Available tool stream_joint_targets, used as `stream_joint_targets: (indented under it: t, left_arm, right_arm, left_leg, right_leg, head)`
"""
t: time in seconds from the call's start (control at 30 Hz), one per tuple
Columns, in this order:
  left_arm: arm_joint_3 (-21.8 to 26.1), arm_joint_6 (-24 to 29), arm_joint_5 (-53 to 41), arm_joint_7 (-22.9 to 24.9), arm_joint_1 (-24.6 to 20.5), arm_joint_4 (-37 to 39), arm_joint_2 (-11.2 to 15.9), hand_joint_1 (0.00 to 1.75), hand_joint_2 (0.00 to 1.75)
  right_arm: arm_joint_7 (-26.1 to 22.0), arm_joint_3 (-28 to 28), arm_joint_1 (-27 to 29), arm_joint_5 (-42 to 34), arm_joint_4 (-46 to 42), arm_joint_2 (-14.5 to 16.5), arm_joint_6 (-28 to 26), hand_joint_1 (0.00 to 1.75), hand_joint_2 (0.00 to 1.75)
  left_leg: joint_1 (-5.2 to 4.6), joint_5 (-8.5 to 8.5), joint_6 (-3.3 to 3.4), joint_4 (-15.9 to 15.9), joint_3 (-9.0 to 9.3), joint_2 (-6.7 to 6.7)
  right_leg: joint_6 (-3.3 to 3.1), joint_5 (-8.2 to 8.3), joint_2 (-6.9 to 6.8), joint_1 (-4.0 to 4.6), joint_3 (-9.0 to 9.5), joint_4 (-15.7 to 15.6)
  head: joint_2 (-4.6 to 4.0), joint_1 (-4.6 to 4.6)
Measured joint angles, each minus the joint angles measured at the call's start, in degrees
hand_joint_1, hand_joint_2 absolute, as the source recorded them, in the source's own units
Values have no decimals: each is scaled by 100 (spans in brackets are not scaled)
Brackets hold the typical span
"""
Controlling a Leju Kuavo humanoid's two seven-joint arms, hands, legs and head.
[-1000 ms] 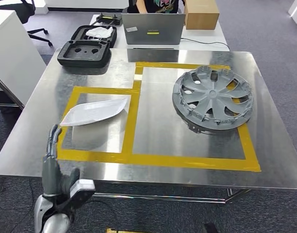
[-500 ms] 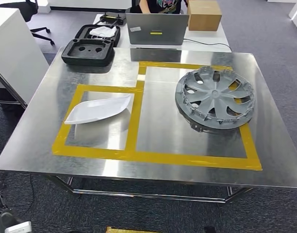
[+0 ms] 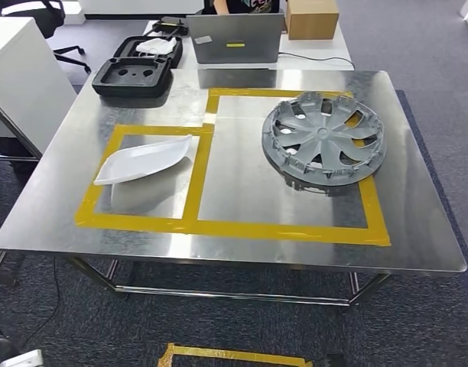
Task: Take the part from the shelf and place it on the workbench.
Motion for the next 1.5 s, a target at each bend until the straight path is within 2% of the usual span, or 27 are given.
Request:
stream_joint_targets:
  t: [0.07,0.1,0.2,0.23,0.27,0.3,0.37,0.4,0.43,0.47,0.53,0.57,0.6,0.67,0.7,0.73,0.83,0.9,1.07,1.2,1.27,1.33,1.37,1.4,1.43,1.47,1.5]
  left_arm:
    - [2,-7,-3,-1,-3,-10,-12,0,0]
    - [4,-14,-5,-3,-3,-18,-17,0,0]
    - [32,-61,-14,-7,-4,-37,-38,0,0]
    - [47,-84,-16,-7,-10,-40,-50,0,0]
    - [60,-110,-17,-7,-17,-44,-66,0,0]
    - [72,-144,-15,-7,-21,-46,-84,0,0]
    - [96,-245,-10,-7,-25,-46,-116,0,0]
    - [109,-300,-11,-7,-27,-45,-134,0,0]
    - [121,-351,-15,-7,-32,-45,-154,0,44]
    - [134,-392,-20,-7,-36,-44,-174,0,87]
    - [167,-481,-15,-7,-44,-44,-209,0,175]
    - [186,-524,-27,-7,-47,-44,-220,0,175]
    - [201,-559,-66,-7,-52,-42,-230,0,131]
    - [217,-573,-179,-7,-65,-32,-238,0,44]
    - [215,-560,-202,-7,-71,-25,-240,0,0]
    - [213,-544,-193,-7,-74,-19,-240,0,0]
    - [207,-560,-125,-7,-76,-1,-243,0,0]
    - [211,-627,-79,-7,-80,16,-251,0,0]
    - [240,-687,43,-7,-99,26,-263,0,0]
    - [249,-687,55,-7,-102,26,-273,0,0]
    - [255,-687,58,-7,-116,27,-295,0,0]
    - [262,-685,49,-7,-130,33,-315,0,0]
    - [268,-681,43,-7,-133,39,-323,0,0]
    - [273,-678,37,-7,-134,47,-331,0,0]
    - [278,-675,34,-7,-135,56,-336,0,0]
    - [284,-673,32,-7,-137,66,-340,0,0]
    - [288,-673,29,-7,-138,74,-343,0,0]
  right_arm:
    - [-2,0,-4,1,1,18,4,0,0]
    - [-4,-1,-9,-1,1,27,10,0,0]
    - [-18,-12,-21,-8,0,38,67,0,0]
    - [-28,-23,-20,-13,0,38,94,0,0]
    - [-43,-35,-18,-18,0,38,122,0,0]
    - [-67,-46,-17,-23,0,37,155,0,0]
    - [-129,-58,-18,-25,0,38,225,0,0]
    - [-159,-62,-20,-23,0,38,252,0,0]
    - [-181,-67,-21,-22,0,38,272,0,44]
    - [-196,-73,-22,-21,0,38,289,0,87]
    - [-238,-85,-31,-18,-1,39,344,0,175]
    - [-271,-89,-47,-9,-2,50,398,0,175]
    - [-307,-91,-64,-1,-5,60,454,0,175]
    - [-368,-98,-79,-5,-12,82,556,0,87]
    - [-392,-106,-73,-20,-15,81,585,0,44]
    - [-417,-117,-66,-34,-15,83,611,0,0]
    - [-481,-142,-65,-31,-15,83,639,0,0]
    - [-509,-145,-65,-7,-15,83,635,0,0]
    - [-529,-183,-68,5,-15,83,621,0,0]
    - [-542,-200,-73,-2,-15,83,621,0,0]
    - [-543,-211,-76,-8,-16,82,609,0,0]
    - [-519,-232,-78,-28,-17,80,572,0,0]
    - [-497,-242,-74,-43,-17,79,545,0,0]
    - [-476,-248,-70,-55,-17,77,526,0,0]
    - [-462,-252,-67,-64,-17,75,510,0,0]
    - [-455,-257,-67,-68,-17,73,501,0,0]
    - [-452,-264,-75,-69,-17,71,499,0,0]
  left_leg:
    - [-37,207,134,-862,523,-22]
    - [-58,241,178,-1145,673,-32]
    - [-86,315,220,-1360,679,-30]
    - [-76,381,236,-1399,644,-17]
    - [-60,451,257,-1438,596,-3]
    - [-43,527,271,-1470,534,12]
    - [-44,645,293,-1459,375,34]
    - [-44,707,289,-1444,288,43]
    - [-42,767,279,-1424,195,52]
    - [-35,816,265,-1392,95,56]
    - [-26,881,218,-1270,-103,57]
    - [-36,872,204,-1163,-206,50]
    - [-58,852,210,-1058,-286,49]
    - [-92,816,242,-908,-390,44]
    - [-93,843,247,-899,-398,46]
    - [-83,889,224,-904,-403,41]
    - [-59,1005,134,-956,-407,29]
    - [-53,1027,115,-965,-410,24]
    - [-57,1004,158,-914,-438,18]
    - [-43,1044,225,-972,-439,22]
    - [-2,1133,262,-1114,-436,40]
    - [15,1194,276,-1168,-492,51]
    - [17,1220,270,-1167,-534,54]
    - [19,1250,258,-1164,-579,55]
    - [26,1287,240,-1160,-626,56]
    - [39,1329,215,-1153,-679,55]
    - [51,1376,180,-1135,-735,53]
  right_leg:
    - [12,67,6,27,-79,23]
    - [32,104,8,28,-112,29]
    - [131,213,10,9,-198,35]
    - [165,168,13,7,-236,68]
    - [193,24,18,8,-297,173]
    - [220,-215,23,4,-382,386]
    - [266,-751,27,-21,-568,1055]
    - [289,-880,26,-34,-609,1366]
    - [312,-861,25,-48,-578,1535]
    - [333,-719,23,-63,-457,1507]
    - [401,-407,23,-111,47,915]
    - [482,-437,36,-139,328,463]
    - [459,-504,45,-160,517,151]
    - [388,-699,45,-167,634,-93]
    - [281,-671,29,-154,606,-31]
    - [275,-669,16,-142,595,-19]
    - [234,-617,2,-117,564,-13]
    - [223,-600,0,-112,557,-11]
    - [241,-587,-3,-120,555,-14]
    - [318,-586,1,-112,575,-50]
    - [351,-844,11,-100,493,164]
    - [380,-1308,15,-107,234,805]
    - [401,-1471,16,-113,108,1143]
    - [422,-1519,15,-119,53,1336]
    - [442,-1450,14,-125,94,1317]
    - [463,-1269,13,-135,251,1054]
    - [488,-1062,13,-154,484,632]
  head:
    - [0,6]
    - [0,7]
    - [0,3]
    - [0,4]
    - [0,12]
    - [0,19]
    - [0,30]
    - [0,31]
    - [0,30]
    - [0,32]
    - [0,32]
    - [-1,55]
    - [1,51]
    - [-1,28]
    - [-1,-6]
    - [-3,-14]
    - [-2,-15]
    - [-2,-15]
    - [-2,-15]
    - [-2,-16]
    - [-2,-4]
    - [-2,8]
    - [-2,9]
    - [-2,9]
    - [-2,8]
    - [-2,8]
    - [-2,9]
